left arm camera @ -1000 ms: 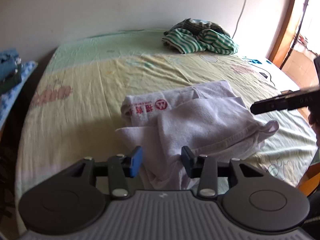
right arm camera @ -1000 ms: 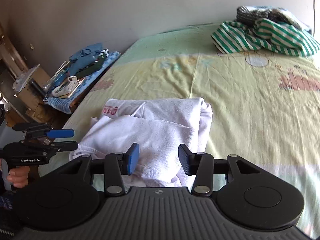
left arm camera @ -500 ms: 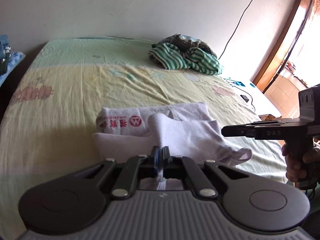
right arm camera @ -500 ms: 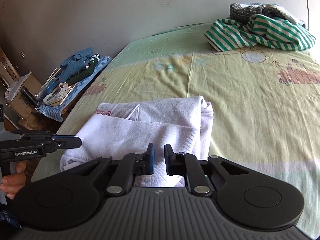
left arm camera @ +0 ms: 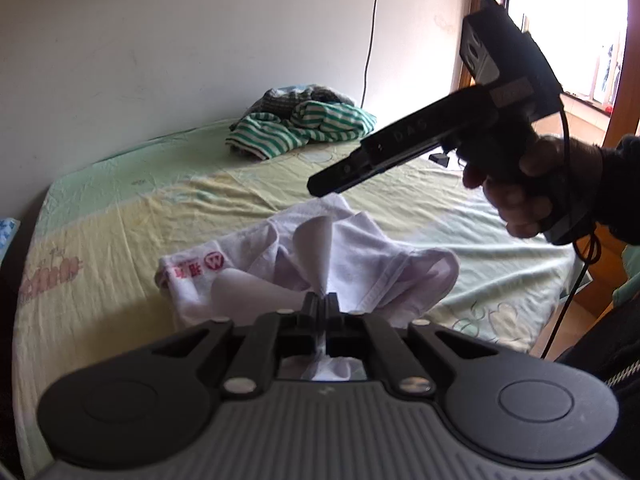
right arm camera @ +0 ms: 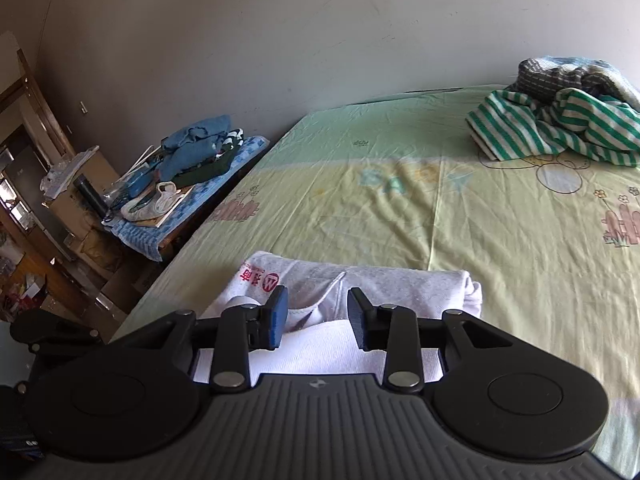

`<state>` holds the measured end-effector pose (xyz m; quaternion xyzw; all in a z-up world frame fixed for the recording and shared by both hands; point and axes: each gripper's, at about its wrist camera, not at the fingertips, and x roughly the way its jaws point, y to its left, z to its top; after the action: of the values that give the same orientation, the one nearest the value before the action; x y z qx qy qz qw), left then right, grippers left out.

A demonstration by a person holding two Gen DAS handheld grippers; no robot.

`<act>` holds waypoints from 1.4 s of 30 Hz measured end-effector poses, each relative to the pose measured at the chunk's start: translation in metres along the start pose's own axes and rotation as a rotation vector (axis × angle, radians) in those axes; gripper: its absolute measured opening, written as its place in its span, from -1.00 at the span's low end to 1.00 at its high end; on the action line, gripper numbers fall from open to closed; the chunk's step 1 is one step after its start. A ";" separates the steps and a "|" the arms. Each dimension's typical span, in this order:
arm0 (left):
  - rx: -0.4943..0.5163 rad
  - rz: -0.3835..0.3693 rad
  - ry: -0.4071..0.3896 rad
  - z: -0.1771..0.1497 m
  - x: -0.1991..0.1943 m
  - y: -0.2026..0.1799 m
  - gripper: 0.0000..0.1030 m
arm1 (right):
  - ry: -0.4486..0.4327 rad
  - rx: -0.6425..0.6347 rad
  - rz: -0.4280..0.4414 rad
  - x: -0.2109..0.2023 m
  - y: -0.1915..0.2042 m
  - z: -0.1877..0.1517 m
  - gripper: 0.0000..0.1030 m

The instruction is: Fold clothes

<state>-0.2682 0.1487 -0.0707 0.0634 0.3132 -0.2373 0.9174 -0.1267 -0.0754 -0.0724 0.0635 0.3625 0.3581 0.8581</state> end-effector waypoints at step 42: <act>-0.209 0.111 0.179 -0.017 0.061 0.036 -0.89 | 0.229 0.113 -0.064 -0.004 -0.014 -0.078 -0.68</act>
<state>-0.2179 0.1605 -0.1219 0.0058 0.4129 -0.1455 0.8991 -0.1727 -0.1006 -0.1322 0.0590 0.4795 0.3146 0.8171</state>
